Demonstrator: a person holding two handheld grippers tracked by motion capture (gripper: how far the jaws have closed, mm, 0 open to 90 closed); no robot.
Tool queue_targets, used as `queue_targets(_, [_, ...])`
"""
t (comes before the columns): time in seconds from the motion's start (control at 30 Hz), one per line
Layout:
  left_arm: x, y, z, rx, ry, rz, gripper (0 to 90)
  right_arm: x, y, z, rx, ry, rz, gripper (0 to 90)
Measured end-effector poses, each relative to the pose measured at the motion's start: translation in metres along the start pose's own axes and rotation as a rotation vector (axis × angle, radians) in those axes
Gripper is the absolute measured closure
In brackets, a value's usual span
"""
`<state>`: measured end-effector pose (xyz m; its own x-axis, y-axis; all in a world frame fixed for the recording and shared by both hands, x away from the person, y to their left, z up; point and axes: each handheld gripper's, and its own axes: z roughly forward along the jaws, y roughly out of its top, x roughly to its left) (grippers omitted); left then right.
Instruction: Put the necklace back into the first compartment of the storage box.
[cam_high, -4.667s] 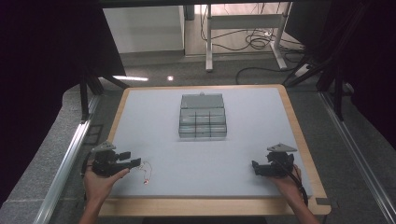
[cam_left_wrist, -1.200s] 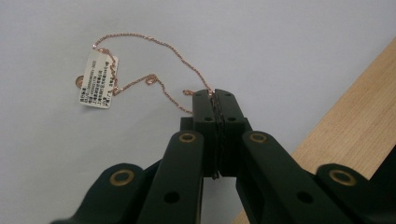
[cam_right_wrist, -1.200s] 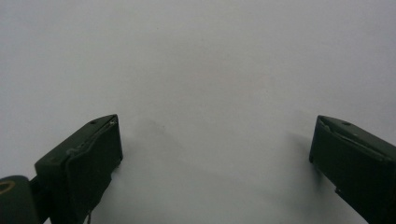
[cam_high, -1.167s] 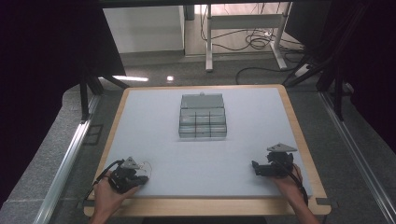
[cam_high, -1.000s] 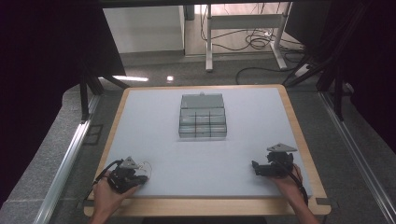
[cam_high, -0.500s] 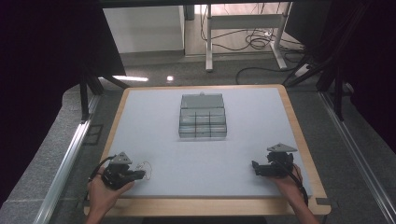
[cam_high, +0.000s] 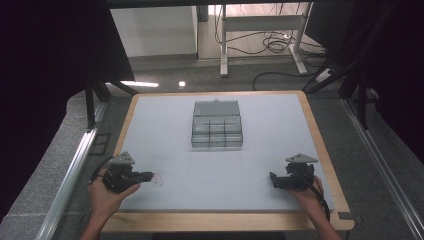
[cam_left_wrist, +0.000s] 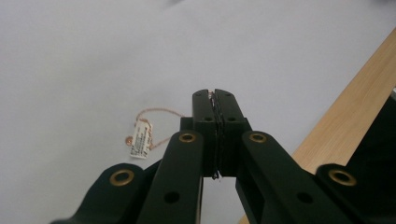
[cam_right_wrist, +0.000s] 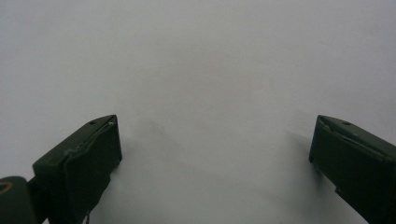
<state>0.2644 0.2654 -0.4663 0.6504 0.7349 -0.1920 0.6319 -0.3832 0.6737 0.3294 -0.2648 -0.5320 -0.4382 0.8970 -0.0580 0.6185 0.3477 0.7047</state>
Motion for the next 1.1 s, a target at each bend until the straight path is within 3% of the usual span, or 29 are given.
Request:
queue_targets(0.43, [0.0,0.042,-0.037,-0.067,0.008,0.032,89.5,0.0,0.0,0.0,0.0,0.0,-0.002,1.9])
queue_targets(1.1, [0.0,0.075,-0.056,-0.11,0.019,0.045,89.5,0.0,0.0,0.0,0.0,0.0,0.0,1.9])
